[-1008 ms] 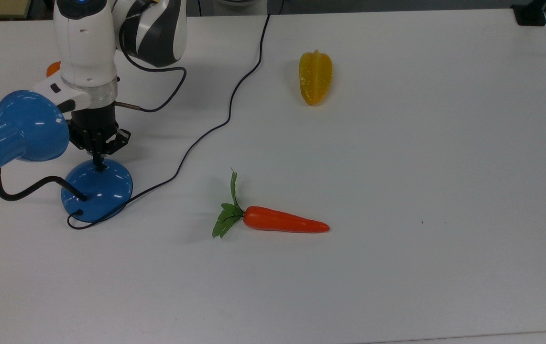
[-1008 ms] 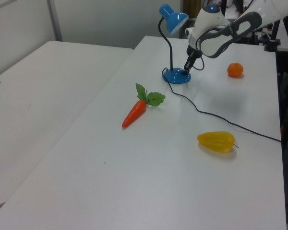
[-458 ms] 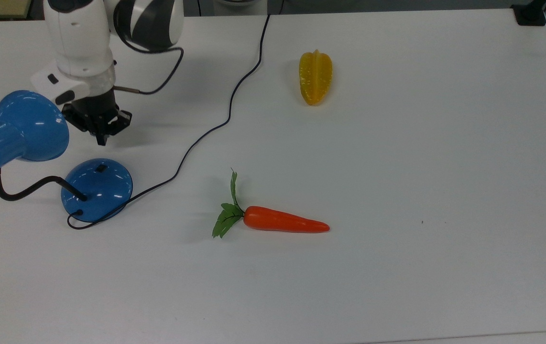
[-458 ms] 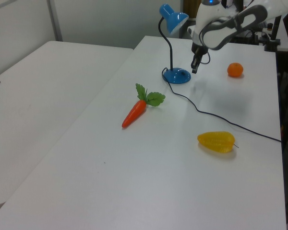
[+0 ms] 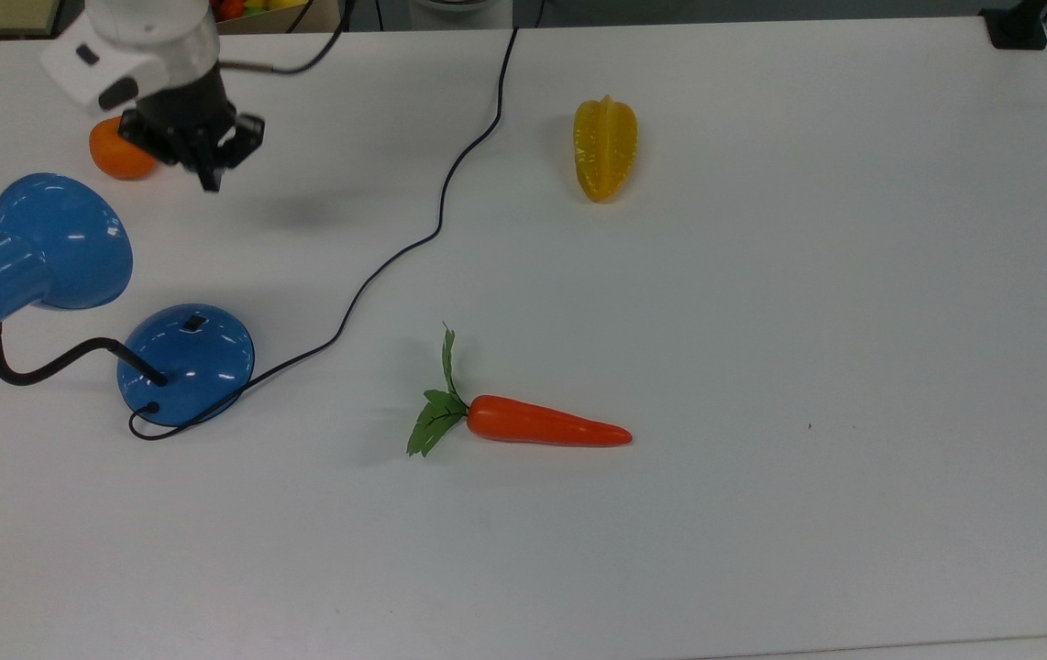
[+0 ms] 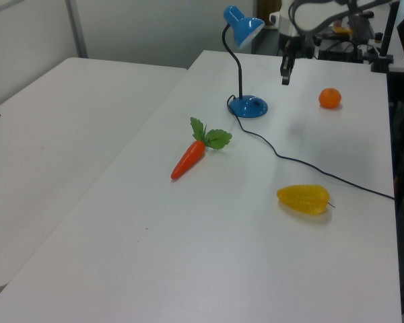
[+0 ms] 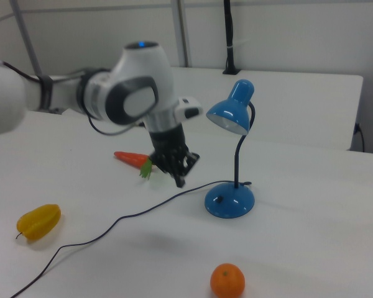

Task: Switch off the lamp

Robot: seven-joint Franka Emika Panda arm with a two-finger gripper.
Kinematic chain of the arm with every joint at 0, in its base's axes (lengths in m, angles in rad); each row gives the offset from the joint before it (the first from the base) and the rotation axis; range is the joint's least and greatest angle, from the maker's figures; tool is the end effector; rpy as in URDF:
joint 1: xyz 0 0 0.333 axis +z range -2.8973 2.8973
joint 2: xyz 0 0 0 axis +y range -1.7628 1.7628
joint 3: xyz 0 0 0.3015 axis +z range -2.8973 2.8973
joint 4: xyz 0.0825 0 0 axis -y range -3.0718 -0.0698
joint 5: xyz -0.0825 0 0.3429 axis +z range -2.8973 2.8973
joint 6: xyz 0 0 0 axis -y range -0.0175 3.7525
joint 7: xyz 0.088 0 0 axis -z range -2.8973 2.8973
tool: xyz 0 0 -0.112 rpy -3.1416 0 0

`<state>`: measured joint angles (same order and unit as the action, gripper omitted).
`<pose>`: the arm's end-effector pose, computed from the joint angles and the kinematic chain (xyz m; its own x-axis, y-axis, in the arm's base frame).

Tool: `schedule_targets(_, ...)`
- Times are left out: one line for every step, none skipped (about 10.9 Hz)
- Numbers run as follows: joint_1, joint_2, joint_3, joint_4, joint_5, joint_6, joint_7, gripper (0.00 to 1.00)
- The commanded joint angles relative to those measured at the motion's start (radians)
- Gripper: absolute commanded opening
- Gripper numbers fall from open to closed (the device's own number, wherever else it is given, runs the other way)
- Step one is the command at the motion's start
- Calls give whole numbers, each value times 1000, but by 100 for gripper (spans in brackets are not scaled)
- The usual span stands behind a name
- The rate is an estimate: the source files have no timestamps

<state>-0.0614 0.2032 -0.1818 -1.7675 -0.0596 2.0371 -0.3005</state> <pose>0.5680 -0.1380 0.4503 0.9953 0.0890 0.0378 0.0846 -0.9906 0.1073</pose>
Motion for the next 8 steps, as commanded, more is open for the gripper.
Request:
schedule_targets(0,-76,44,81,42,-193,3,0)
schedule_targets(-3,-106,47,106,85,-243,3,0)
schedule_targets(-5,-123,48,144,134,-314,30,0)
schedule_targets(-5,-126,64,195,145,-374,102,9)
schedule_targets(-14,-128,102,242,144,-420,182,17)
schedule_targets(-20,-140,120,261,149,-446,239,45)
schedule_targets(-20,-155,133,261,149,-452,307,80)
schedule_targets(-23,-168,163,263,147,-452,351,93)
